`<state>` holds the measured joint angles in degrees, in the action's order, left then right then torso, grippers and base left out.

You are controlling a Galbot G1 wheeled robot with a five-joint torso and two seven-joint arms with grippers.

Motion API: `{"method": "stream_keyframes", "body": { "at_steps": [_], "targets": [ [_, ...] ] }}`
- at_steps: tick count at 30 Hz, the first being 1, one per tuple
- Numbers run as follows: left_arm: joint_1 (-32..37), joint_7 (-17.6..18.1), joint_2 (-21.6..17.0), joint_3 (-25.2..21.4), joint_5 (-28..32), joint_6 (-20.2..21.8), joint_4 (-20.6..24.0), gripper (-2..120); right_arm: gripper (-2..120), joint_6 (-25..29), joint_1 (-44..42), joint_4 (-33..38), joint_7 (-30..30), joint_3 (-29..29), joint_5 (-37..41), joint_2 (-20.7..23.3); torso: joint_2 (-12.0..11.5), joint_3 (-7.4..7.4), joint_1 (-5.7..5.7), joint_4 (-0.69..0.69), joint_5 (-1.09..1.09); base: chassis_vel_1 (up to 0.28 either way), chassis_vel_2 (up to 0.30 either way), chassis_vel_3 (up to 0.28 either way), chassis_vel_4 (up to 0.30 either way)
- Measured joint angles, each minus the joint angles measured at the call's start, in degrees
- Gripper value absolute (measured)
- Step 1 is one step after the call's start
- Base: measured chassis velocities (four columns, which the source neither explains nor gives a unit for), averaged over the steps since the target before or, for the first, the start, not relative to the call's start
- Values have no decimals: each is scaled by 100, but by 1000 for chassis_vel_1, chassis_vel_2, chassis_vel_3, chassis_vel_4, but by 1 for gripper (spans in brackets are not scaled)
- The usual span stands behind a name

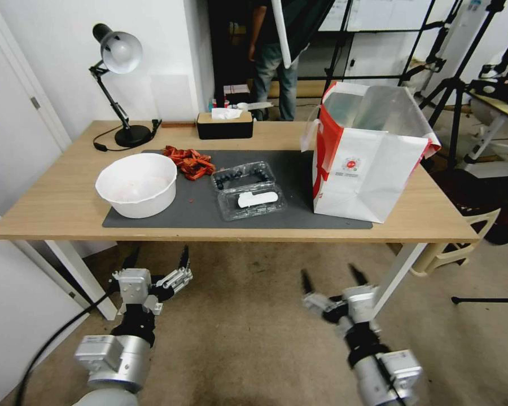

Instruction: Close the takeout container lid, then place the container into the takeout bag.

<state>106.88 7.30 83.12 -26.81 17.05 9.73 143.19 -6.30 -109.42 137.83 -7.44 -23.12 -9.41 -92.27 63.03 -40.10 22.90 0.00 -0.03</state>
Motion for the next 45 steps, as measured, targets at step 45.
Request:
{"method": "stream_keyframes", "body": {
  "at_steps": [45],
  "targets": [
    [-1788, -641, -1629, -172, 2258, -277, -1859, 100, 100, -41, 226, -170, -126, -532, 385, 14, -1, -1, 3, -3, 2, 0, 0, 0, 0]
  ]
}}
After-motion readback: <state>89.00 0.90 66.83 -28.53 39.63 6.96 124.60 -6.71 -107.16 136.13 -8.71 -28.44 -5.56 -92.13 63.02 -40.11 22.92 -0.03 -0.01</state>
